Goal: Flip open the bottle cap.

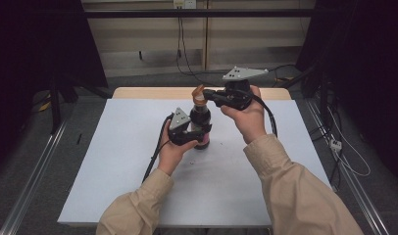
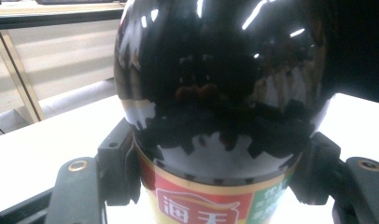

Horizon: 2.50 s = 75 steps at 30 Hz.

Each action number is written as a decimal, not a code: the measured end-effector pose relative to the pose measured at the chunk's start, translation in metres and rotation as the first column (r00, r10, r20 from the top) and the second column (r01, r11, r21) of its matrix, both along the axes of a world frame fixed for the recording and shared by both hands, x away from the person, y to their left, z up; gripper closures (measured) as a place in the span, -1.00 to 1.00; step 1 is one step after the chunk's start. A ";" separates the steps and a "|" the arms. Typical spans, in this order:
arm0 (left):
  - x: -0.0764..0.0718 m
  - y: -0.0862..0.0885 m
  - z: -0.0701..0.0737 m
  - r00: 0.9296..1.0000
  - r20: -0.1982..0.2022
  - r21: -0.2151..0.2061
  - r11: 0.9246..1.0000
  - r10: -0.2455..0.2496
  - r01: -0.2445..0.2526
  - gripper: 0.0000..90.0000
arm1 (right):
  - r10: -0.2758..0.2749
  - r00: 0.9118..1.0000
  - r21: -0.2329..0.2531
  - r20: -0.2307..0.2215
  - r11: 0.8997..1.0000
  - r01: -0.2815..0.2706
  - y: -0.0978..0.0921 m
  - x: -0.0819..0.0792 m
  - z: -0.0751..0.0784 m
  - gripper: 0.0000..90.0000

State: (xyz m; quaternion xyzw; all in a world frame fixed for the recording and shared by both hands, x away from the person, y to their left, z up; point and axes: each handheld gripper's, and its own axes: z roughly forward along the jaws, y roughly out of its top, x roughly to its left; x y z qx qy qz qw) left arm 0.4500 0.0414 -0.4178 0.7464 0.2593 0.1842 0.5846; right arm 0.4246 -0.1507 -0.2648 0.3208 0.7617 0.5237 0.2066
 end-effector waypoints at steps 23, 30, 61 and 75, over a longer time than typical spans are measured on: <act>0.000 0.000 -0.001 1.000 -0.002 -0.007 1.000 0.004 -0.004 -0.32 | -0.006 1.000 -0.006 0.000 1.000 0.006 0.003 0.001 0.000 1.00; 0.000 0.000 -0.001 1.000 -0.004 -0.009 1.000 0.006 -0.006 -0.32 | -0.013 1.000 -0.001 -0.001 1.000 0.013 0.002 0.004 0.000 1.00; 0.000 0.000 0.000 1.000 -0.004 -0.005 1.000 0.007 -0.007 -0.32 | -0.002 1.000 -0.014 0.002 1.000 0.002 0.010 0.007 0.003 1.00; -0.001 0.000 0.000 1.000 -0.003 -0.002 1.000 0.006 -0.006 -0.32 | 0.004 1.000 0.008 0.008 1.000 -0.004 0.015 0.008 0.006 1.00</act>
